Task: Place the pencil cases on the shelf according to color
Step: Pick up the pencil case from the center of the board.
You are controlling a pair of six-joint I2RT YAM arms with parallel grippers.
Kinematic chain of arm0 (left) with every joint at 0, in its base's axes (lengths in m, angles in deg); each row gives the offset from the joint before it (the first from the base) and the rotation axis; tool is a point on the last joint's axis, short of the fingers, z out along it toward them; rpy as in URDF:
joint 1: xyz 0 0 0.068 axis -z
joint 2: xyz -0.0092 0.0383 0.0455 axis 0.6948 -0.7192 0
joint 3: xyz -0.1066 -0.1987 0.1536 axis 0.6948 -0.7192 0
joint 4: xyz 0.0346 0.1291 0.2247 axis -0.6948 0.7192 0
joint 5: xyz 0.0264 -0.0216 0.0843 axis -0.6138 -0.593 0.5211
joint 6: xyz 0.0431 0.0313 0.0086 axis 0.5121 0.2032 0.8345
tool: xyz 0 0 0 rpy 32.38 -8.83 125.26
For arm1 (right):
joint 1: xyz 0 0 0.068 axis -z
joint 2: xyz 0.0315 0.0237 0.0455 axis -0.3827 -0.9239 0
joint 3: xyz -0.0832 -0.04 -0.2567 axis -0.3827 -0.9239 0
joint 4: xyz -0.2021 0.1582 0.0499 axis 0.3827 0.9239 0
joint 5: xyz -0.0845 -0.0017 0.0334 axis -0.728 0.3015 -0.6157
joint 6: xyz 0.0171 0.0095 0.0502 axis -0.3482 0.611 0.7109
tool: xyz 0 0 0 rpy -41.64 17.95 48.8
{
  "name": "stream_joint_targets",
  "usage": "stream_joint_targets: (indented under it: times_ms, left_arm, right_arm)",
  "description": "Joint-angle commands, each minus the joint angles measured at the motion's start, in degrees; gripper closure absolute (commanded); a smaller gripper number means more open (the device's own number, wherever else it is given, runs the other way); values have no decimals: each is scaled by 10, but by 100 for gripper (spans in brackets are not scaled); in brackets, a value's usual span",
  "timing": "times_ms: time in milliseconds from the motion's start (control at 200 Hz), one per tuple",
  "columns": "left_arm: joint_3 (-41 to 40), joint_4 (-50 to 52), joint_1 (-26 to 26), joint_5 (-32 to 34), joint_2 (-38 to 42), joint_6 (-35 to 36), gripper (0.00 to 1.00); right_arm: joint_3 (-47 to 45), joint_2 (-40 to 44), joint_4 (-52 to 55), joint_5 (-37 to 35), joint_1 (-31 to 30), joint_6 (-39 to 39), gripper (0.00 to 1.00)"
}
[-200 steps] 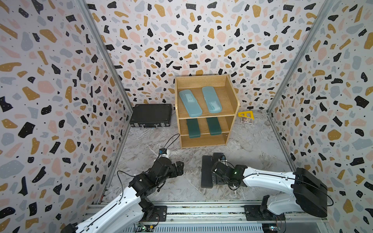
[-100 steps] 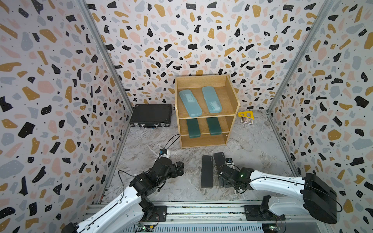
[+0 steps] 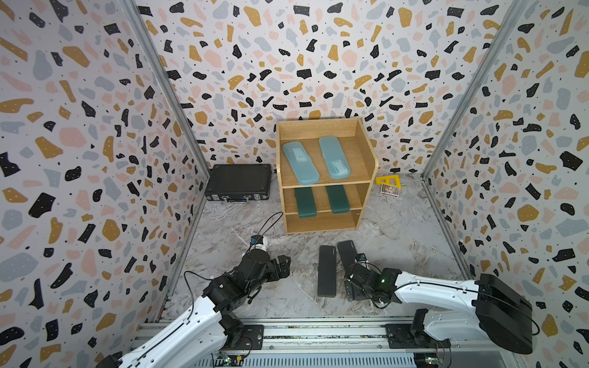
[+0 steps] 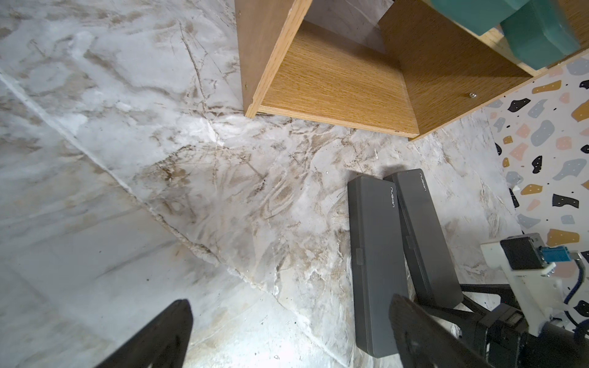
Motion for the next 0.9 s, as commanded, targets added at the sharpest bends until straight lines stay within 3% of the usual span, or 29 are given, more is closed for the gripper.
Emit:
stream_joint_targets:
  times_ms: [0,390,546,766,896]
  left_arm:
    - [-8,-3,1,0,3,-5,0]
    - [-6,-18,2,-8,-22,-4,0]
    - [-4,-16,2,-7,-21,-5,1]
    - [-6,-18,2,-7,-21,-8,1]
    - [-4,-18,2,-12,-21,-9,1]
  right_arm:
    - [-4,-23,14,-13,-4,14,4]
    - [-31,-26,-9,-36,-10,26,17]
    - [-38,-24,-25,-42,-10,25,29]
    - [-39,24,-4,-71,-28,11,69]
    - [-48,71,16,-86,-29,9,75]
